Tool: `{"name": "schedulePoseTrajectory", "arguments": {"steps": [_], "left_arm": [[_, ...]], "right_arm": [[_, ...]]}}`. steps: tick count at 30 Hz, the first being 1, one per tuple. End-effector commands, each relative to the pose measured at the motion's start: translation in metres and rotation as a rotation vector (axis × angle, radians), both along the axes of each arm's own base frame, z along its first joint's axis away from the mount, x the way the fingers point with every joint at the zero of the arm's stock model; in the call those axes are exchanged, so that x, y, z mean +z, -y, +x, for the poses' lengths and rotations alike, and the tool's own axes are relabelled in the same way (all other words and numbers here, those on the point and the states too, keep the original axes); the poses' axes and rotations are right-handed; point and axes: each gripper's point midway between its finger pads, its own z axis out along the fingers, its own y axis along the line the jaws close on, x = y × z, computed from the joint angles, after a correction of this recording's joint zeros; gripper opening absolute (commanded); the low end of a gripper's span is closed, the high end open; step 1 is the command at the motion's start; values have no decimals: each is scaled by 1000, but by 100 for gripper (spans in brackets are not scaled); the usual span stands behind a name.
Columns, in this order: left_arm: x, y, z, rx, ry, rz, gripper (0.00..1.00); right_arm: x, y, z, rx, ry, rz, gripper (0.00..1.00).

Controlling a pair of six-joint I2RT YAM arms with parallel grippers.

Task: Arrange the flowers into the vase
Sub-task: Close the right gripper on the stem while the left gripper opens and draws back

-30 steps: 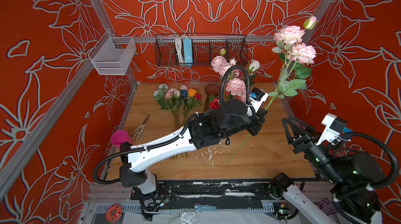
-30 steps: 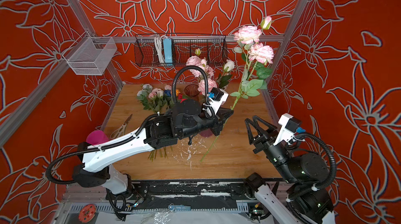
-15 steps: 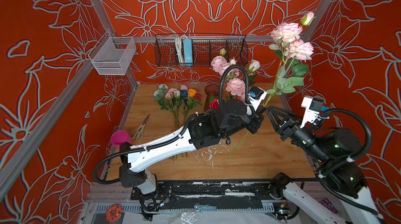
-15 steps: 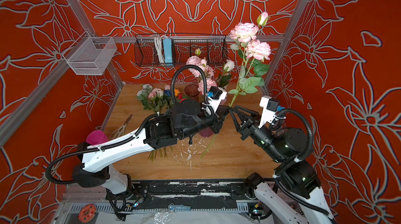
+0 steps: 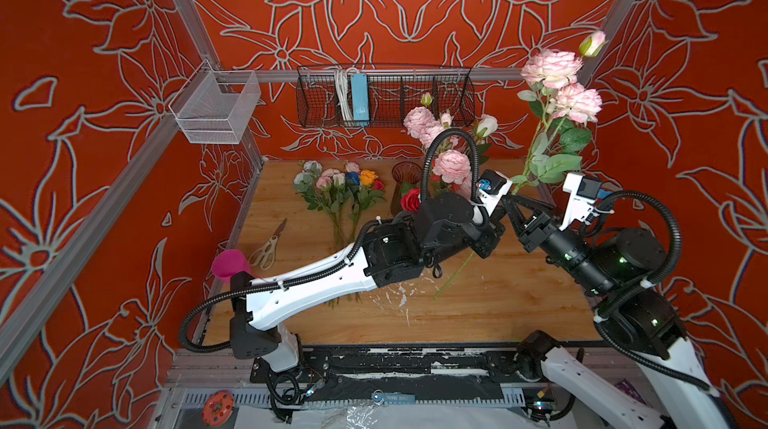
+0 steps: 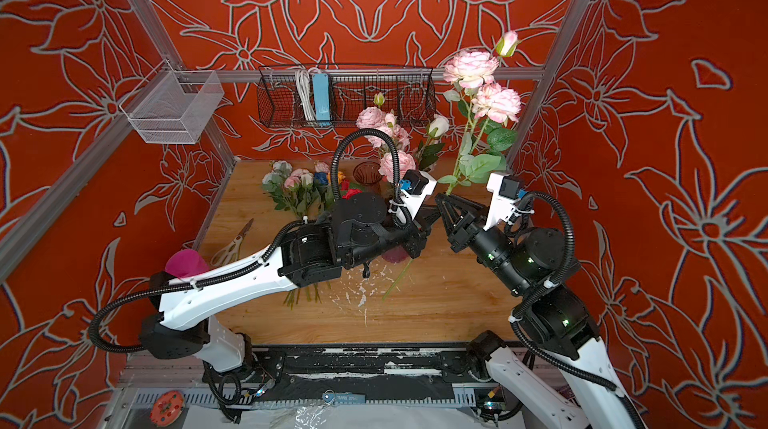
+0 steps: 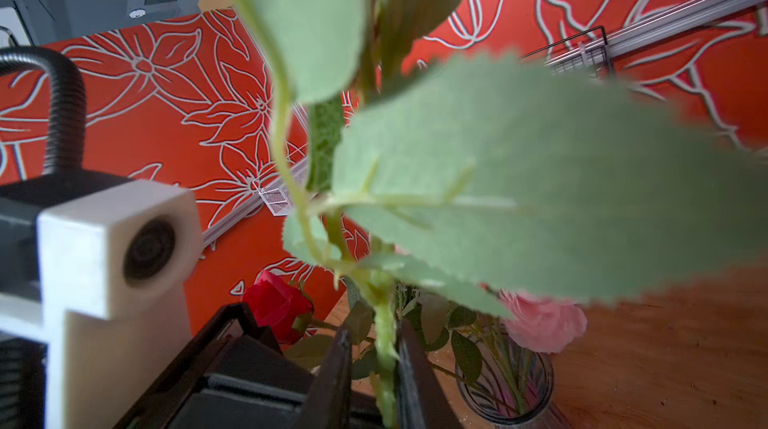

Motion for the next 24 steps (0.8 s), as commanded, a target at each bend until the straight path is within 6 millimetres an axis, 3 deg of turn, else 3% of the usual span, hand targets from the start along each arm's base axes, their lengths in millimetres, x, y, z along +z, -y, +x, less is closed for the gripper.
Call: {"name": "schedulePoseTrajectory", "arguments": {"steps": [1,5,7,9,12,15,19,24], "left_arm": [[16,-5,-6,-19,31,-38,0],[18,-7,-4,-6,44,-38,1],[21,-9,-7,-20,68,-26,18],[29,-15,-13,-46,97,-9,47],[44,-37,-29,-88,114,0,62],[54,-72,-42,-84,123,9,64],[51,-121,-56,-54,98,12,65],[56,-177,-77,-41,76,-57,64]], "right_arm": [[16,9,0,-47,41,16,10],[20,2,-5,3,68,21,1],[22,2,-4,-1,77,21,0],[25,7,-3,-30,97,23,0],[40,15,-1,-90,144,-25,0],[49,24,6,-168,171,-95,0],[56,41,21,-307,200,-165,0],[71,39,38,-357,228,-201,0]]}}
